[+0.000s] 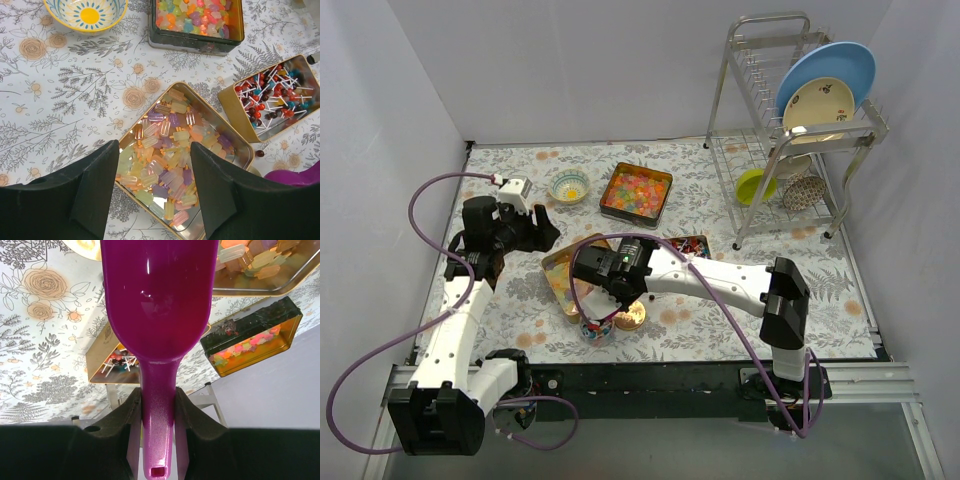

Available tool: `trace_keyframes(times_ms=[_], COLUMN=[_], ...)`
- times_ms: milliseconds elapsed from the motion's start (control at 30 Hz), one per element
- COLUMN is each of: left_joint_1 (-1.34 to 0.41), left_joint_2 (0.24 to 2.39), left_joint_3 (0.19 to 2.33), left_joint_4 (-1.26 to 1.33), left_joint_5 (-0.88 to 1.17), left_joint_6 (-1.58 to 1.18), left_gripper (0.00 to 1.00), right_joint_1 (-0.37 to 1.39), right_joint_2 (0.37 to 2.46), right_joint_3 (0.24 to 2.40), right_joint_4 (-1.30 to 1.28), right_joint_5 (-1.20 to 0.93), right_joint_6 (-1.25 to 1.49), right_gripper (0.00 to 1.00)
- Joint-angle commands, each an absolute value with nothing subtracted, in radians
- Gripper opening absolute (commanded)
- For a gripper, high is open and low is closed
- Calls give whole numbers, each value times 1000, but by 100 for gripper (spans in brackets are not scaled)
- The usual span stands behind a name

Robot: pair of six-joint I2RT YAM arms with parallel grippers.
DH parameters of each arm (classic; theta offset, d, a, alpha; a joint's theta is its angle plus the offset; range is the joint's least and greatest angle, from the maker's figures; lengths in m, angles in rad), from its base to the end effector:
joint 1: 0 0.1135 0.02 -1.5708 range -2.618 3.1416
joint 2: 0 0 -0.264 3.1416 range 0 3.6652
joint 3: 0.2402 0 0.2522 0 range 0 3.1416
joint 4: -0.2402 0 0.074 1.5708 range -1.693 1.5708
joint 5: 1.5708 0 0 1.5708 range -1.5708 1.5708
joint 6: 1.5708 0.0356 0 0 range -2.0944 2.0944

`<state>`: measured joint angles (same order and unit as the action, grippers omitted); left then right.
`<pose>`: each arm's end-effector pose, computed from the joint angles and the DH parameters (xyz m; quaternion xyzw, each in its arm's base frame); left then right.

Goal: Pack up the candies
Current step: Place the fake candies in the packing bottle, then adjust the spatula.

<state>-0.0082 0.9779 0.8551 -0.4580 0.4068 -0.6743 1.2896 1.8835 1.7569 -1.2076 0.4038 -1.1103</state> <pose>0.2120 -0.0158 0.3034 -0.1911 0.8458 -0.3232 0.3789 0.1180 0.3581 0.2895 -0.8981 0.3746 -0.1880 0.1330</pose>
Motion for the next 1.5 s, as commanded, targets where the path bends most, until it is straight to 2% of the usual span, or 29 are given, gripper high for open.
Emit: trace_keyframes(times_ms=[0, 200, 333, 400, 433, 533, 633, 700, 800, 1100, 1333, 1467], left_joint_1=[29, 35, 37, 37, 37, 37, 37, 37, 35, 35, 35, 37], left_joint_2=[939, 950, 916, 890, 878, 836, 816, 828, 893, 1060, 1143, 1150], left_joint_3=[827, 811, 834, 834, 833, 813, 796, 793, 802, 827, 865, 905], left_joint_4=[-436, -434, -477, -488, -494, -473, -440, -428, -436, -425, -408, -439], left_joint_5=[388, 399, 451, 469, 488, 558, 740, 907, 975, 1003, 960, 853], left_joint_6=[-707, -756, -782, -792, -790, -821, -836, -844, -861, -827, -830, -821], left_gripper=[59, 59, 54, 24, 1, 0, 0, 0, 0, 0, 0, 0], right_joint_1=[1302, 1307, 1272, 1230, 1215, 1145, 1089, 1065, 1051, 1046, 1042, 1025], right_joint_2=[1899, 1873, 1873, 1885, 1888, 1893, 1904, 1916, 1934, 1914, 1872, 1876], right_joint_3=[1824, 1819, 1894, 1922, 1931, 1927, 1919, 1939, 2009, 2137, 2088, 2072], right_joint_4=[-1308, -1305, -1304, -1302, -1290, -1260, -1221, -1195, -1171, -1049, -983, -969], right_joint_5=[446, 466, 410, 376, 342, 264, 198, 177, 135, 23, -48, -64], right_joint_6=[-1189, -1189, -1140, -1097, -1053, -979, -944, -917, -896, -867, -877, -877], right_gripper=[1, 1, 1, 1, 1, 1, 1, 1, 1, 1, 1, 1])
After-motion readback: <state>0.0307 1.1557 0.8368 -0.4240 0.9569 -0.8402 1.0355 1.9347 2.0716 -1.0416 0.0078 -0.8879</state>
